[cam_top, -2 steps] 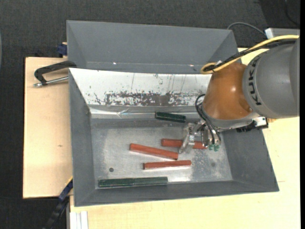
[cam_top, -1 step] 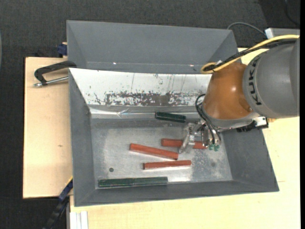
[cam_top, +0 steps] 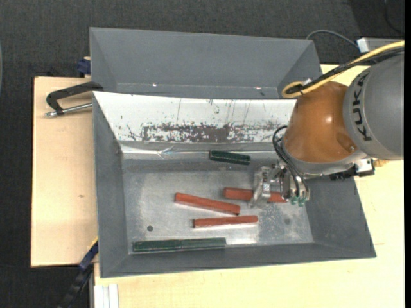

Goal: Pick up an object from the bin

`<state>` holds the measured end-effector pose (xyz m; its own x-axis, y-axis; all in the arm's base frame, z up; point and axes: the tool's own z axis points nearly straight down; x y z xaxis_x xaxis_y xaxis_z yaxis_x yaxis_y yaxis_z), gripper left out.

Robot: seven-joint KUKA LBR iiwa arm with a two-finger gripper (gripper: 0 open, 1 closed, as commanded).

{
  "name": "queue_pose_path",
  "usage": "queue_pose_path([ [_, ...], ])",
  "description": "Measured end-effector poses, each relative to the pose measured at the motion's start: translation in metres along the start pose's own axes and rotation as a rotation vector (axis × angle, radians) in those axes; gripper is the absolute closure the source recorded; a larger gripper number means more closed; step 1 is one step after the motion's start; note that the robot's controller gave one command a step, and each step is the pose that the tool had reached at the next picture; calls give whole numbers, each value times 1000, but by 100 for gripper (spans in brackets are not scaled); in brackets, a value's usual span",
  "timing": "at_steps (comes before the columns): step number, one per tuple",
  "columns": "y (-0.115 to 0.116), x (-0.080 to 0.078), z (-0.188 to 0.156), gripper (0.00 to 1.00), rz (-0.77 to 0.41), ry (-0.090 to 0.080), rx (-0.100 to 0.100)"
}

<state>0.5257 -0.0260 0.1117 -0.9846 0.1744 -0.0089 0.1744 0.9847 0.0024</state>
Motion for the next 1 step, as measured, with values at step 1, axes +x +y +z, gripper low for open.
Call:
queue_pose_path([
  [1, 58, -12, -95, 100, -68, 6, 0],
])
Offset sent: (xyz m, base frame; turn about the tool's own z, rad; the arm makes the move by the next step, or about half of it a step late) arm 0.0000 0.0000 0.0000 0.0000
